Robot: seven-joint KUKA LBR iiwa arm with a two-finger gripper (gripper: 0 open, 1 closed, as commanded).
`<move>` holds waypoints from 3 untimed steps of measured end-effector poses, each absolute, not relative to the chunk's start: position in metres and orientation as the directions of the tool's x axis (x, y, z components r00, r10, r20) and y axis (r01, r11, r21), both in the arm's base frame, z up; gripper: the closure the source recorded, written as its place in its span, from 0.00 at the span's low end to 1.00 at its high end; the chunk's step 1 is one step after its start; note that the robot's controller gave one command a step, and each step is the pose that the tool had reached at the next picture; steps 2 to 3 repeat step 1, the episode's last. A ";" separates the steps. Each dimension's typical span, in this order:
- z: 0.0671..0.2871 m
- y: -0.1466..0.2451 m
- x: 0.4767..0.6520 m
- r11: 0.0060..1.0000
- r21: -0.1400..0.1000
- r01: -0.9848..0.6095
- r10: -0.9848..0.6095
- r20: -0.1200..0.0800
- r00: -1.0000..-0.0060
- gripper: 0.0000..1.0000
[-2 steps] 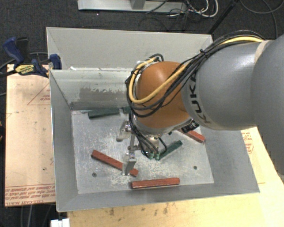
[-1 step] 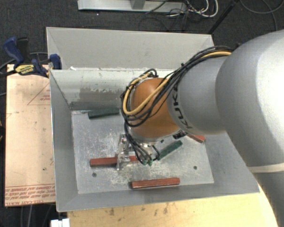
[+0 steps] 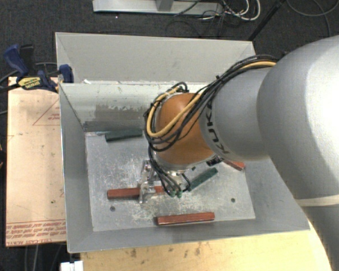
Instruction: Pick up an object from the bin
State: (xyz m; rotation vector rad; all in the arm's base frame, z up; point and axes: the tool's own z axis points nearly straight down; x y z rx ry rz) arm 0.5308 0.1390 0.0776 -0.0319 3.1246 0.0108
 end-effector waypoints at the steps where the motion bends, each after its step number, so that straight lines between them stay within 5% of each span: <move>1: 0.228 0.153 0.532 1.000 0.002 0.010 0.010 -0.005 -1.000 1.00; 3: 0.228 0.153 0.532 1.000 0.002 0.010 0.010 -0.005 -1.000 1.00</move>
Offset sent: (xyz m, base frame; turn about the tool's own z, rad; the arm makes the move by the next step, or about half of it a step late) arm 0.0000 0.0000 0.0000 0.0000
